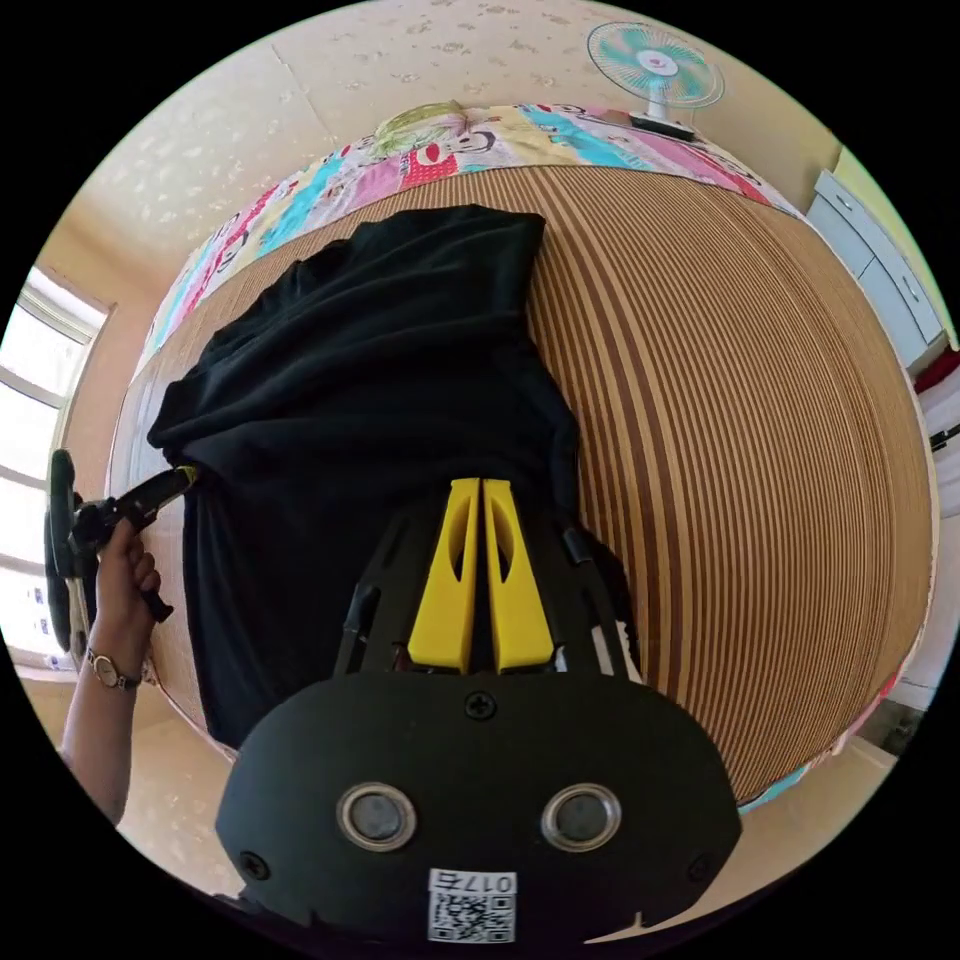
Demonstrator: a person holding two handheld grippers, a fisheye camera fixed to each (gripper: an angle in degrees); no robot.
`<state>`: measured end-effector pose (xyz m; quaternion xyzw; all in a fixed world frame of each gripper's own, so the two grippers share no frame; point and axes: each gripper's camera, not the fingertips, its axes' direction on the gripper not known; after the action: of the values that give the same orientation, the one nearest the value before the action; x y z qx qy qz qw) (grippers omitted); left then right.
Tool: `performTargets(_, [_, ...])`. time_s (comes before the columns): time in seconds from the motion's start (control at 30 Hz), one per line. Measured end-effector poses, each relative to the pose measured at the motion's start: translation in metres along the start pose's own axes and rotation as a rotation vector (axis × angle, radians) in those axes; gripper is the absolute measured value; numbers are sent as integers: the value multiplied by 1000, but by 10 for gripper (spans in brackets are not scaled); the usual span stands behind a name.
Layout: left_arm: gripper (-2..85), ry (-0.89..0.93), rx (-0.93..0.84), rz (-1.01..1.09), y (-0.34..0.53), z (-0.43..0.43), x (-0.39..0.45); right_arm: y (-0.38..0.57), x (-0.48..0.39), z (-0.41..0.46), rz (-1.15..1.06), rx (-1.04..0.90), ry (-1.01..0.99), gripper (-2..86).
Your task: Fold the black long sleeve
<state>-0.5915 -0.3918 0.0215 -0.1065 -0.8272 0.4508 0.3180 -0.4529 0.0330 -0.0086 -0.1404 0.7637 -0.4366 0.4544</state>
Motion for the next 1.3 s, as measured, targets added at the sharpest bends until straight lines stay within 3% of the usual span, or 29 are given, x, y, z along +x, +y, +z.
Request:
performTargets(0.07, [-4, -4, 83, 12, -21, -27, -7, -42, 17, -12, 54, -30, -164, 11])
performTargets(0.17, [27, 67, 214, 91, -9, -85, -27, -42, 45, -50, -3, 71, -241, 22])
performTargets(0.3, [132, 249, 44, 33, 64, -96, -79, -3, 99, -60, 6, -51, -204, 64])
performTargets(0.43, [142, 232, -135, -73, 163, -94, -105, 52, 159, -54, 42, -197, -146, 91])
performTargets(0.53, [117, 207, -252, -59, 212, -91, -97, 74, 181, -52, 56, -256, -186, 107])
performTargets(0.63, [72, 160, -240, -82, 237, -97, -92, 86, 196, -51, 126, -249, -238, 97])
performTargets(0.8, [19, 216, -354, -124, 222, -95, -108, 78, 224, -39, 267, -312, -344, 47])
performTargets(0.9, [-5, 270, -436, -43, 247, -123, -116, 99, 249, -61, 279, -287, -496, 37])
performTargets(0.97, [-7, 385, -553, 17, 281, -140, -120, 146, 279, -91, 381, -250, -802, 34])
performTargets(1.03, [-5, 550, -589, -2, 325, -178, -131, 183, 298, -113, 514, -234, -975, 33])
performTargets(1.17, [38, 406, -571, -73, 334, -206, -156, 220, 324, -134, 631, -298, -804, 32])
performTargets(1.23, [119, 358, -471, -49, 301, -200, -154, 216, 334, -124, 686, -284, -807, 33])
performTargets(1.3, [137, 380, -411, -50, 276, -187, -146, 206, 336, -113, 708, -276, -812, 32])
